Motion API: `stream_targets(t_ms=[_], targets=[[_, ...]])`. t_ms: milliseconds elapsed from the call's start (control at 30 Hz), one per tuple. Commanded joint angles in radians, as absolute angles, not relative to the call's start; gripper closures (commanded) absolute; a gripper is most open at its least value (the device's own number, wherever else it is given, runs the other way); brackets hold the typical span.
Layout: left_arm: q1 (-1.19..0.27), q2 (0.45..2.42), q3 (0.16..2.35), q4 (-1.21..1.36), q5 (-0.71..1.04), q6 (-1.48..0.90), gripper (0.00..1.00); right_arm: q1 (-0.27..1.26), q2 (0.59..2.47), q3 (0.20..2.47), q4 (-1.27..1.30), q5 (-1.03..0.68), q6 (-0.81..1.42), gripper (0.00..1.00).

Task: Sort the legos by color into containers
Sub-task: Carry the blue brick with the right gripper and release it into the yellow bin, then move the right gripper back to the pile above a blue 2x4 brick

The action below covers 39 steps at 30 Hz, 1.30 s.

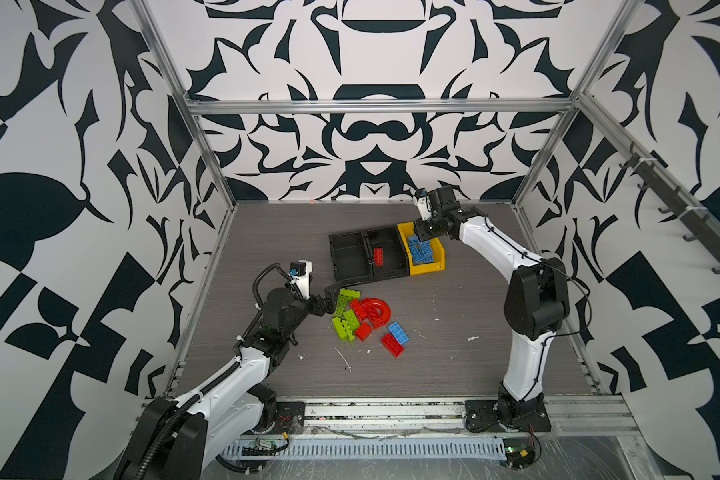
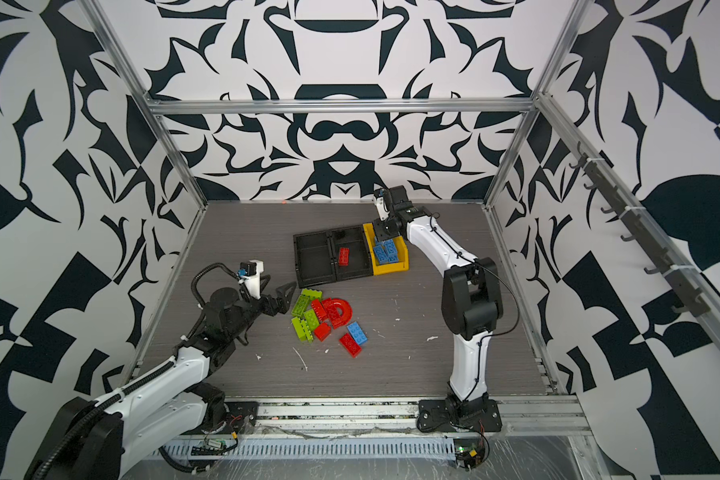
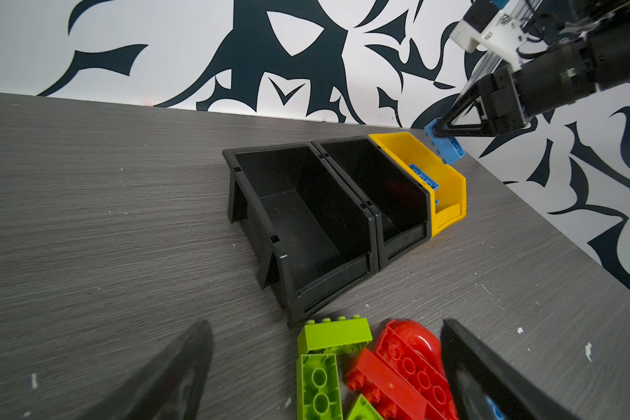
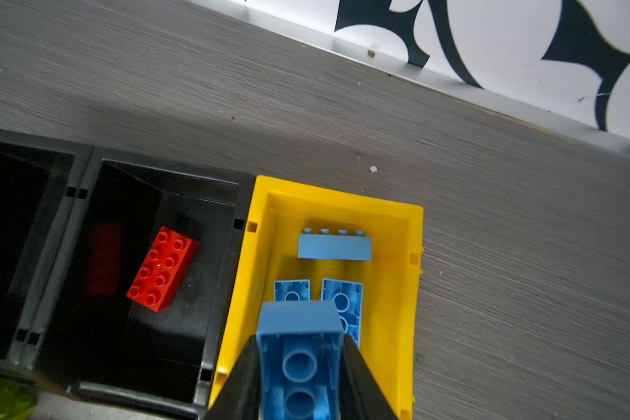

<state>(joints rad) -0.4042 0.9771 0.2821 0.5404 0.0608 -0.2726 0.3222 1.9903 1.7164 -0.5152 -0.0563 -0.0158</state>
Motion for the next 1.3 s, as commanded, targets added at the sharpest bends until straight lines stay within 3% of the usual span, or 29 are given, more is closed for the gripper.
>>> stream_targets(t_ms=[0, 533, 733, 833, 1033, 1267], targets=[[-0.405, 0.97, 0.295, 0.542, 0.065, -0.278, 0.0, 0.313, 2.005, 1.787, -0.521, -0.102, 0.014, 0.67], [-0.405, 0.966, 0.295, 0.541, 0.069, -0.278, 0.0, 0.302, 2.121, 1.806, -0.458, -0.148, 0.054, 0.67], [-0.406, 0.964, 0.296, 0.541, 0.069, -0.277, 0.0, 0.303, 2.111, 1.796, -0.454, -0.148, 0.058, 0.53], [-0.405, 0.964, 0.295, 0.54, 0.067, -0.277, 0.0, 0.303, 2.076, 1.768, -0.438, -0.148, 0.063, 0.46], [-0.405, 0.962, 0.295, 0.54, 0.067, -0.276, 0.0, 0.304, 1.937, 1.644, -0.427, -0.172, 0.077, 0.45], [-0.405, 0.956, 0.295, 0.536, 0.067, -0.276, 0.0, 0.378, 1.586, 1.159, -0.2, -0.214, 0.179, 0.45]])
